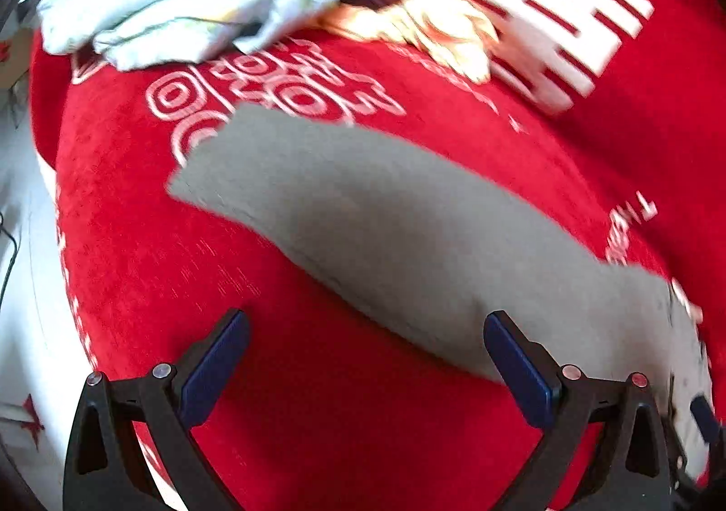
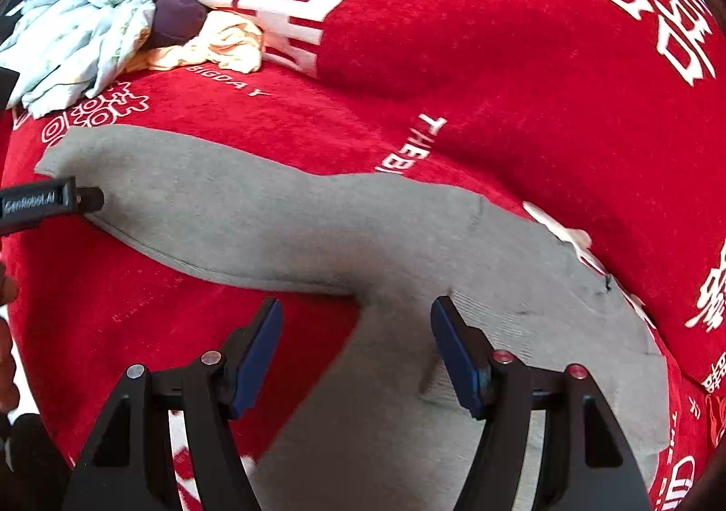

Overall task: Fold small clothes
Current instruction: 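Grasp the other sleeve cuff with the left gripper, then lift the sleeve with the left gripper and fold it across the back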

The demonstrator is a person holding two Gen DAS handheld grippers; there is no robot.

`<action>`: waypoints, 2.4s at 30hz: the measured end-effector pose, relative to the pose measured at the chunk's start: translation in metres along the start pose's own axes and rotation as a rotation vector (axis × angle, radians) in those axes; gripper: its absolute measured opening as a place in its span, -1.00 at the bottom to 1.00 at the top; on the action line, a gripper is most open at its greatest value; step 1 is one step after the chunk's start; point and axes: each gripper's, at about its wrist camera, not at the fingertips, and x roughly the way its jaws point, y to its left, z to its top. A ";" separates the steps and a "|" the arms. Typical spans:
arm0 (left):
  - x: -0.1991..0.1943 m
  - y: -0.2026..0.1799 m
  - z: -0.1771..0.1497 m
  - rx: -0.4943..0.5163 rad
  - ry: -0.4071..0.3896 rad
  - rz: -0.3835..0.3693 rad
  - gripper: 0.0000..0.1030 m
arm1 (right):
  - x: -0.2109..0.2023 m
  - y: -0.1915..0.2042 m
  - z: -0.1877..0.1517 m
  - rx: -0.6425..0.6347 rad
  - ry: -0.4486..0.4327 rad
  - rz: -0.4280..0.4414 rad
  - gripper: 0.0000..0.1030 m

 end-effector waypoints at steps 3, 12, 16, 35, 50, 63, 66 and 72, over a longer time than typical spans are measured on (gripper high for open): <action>0.008 0.009 0.014 -0.019 -0.024 0.000 1.00 | 0.001 0.009 0.004 -0.017 -0.003 0.008 0.38; 0.021 0.015 0.047 -0.106 -0.110 -0.040 0.78 | 0.004 0.009 0.009 -0.014 0.003 0.003 0.38; 0.018 0.023 0.046 -0.109 -0.148 -0.015 -0.25 | 0.010 0.002 0.011 0.002 0.014 -0.001 0.38; -0.026 0.016 0.037 -0.053 -0.219 -0.193 -0.75 | 0.060 -0.002 0.027 0.066 0.136 0.014 0.38; -0.047 -0.112 0.011 0.184 -0.143 -0.194 -0.76 | 0.019 -0.123 -0.008 0.308 0.103 -0.060 0.38; -0.076 -0.258 -0.056 0.416 -0.102 -0.224 -0.76 | -0.003 -0.195 -0.060 0.389 0.103 -0.084 0.38; -0.087 -0.288 -0.071 0.460 -0.105 -0.239 -0.76 | -0.007 -0.211 -0.072 0.412 0.100 -0.090 0.38; -0.101 -0.340 -0.102 0.539 -0.095 -0.256 -0.76 | -0.013 -0.243 -0.094 0.456 0.096 -0.100 0.38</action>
